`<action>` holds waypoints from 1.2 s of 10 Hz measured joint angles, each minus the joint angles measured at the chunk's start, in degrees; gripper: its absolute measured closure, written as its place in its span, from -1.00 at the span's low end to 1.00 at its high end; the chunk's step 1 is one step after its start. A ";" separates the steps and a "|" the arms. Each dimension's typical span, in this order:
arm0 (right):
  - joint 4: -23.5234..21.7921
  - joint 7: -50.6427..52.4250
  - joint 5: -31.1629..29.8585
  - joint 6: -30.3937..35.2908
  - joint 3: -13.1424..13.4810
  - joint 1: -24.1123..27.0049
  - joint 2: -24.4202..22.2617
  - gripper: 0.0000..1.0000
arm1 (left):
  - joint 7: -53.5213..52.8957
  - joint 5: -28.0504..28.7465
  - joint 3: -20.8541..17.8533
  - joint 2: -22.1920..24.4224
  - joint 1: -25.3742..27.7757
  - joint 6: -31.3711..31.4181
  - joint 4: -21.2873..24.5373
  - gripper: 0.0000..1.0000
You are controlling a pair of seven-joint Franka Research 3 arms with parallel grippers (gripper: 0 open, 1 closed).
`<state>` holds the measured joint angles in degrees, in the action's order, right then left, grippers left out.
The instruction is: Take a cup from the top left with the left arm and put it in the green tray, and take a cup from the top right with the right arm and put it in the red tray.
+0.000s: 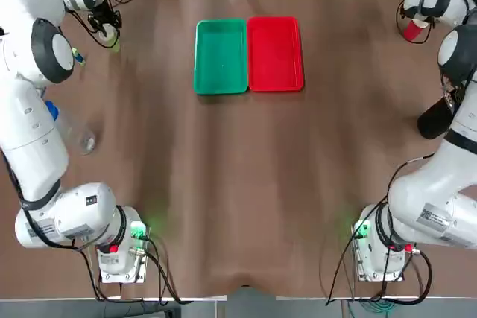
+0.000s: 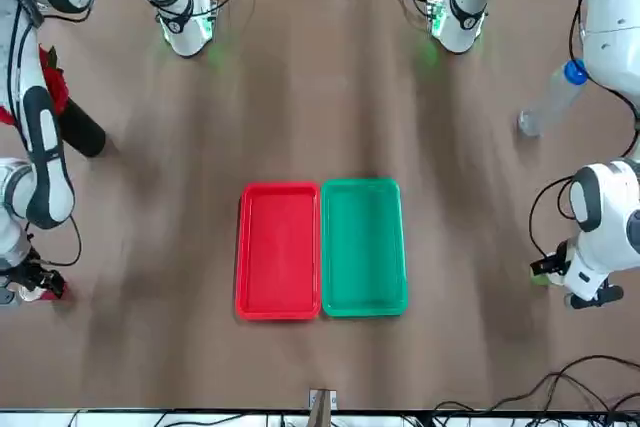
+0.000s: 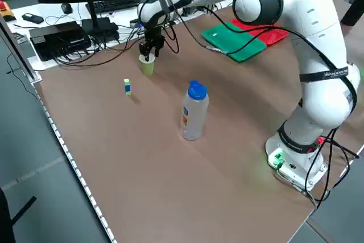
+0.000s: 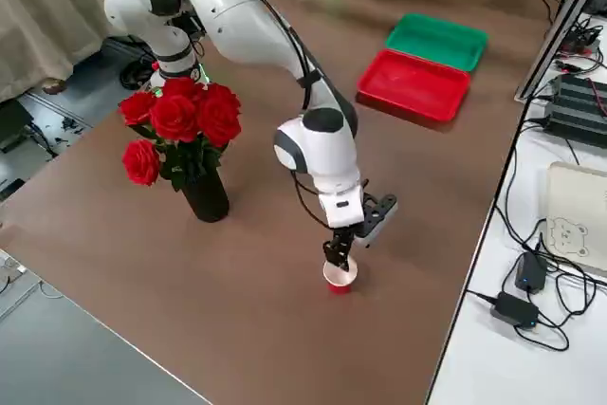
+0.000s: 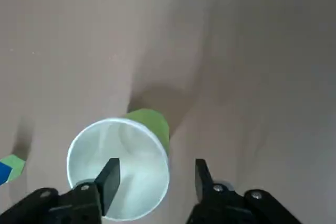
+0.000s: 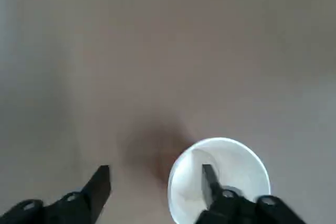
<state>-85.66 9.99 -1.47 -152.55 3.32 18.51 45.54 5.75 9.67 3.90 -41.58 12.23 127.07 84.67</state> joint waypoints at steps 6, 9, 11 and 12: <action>0.16 10.98 -0.09 1.41 0.22 0.32 0.04 0.96 | 4.01 0.00 0.64 2.63 -0.83 -4.30 -2.07 0.96; 2.76 9.65 -0.09 12.24 -0.22 -0.97 -0.65 0.96 | 16.81 -0.19 2.04 9.52 -7.71 -14.51 -2.24 0.96; 9.32 1.40 -0.08 29.46 -0.50 -4.56 -2.08 0.96 | 30.94 -2.48 5.80 11.71 -13.67 -16.76 -2.12 0.96; 12.50 -4.82 0.04 36.22 -0.63 -6.60 -3.03 0.96 | 38.17 -3.08 7.36 11.83 -16.75 -16.90 -2.08 0.96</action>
<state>-73.16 5.17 -1.43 -116.33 2.68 11.91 42.50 43.92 6.59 11.26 -29.74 -4.51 110.17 82.59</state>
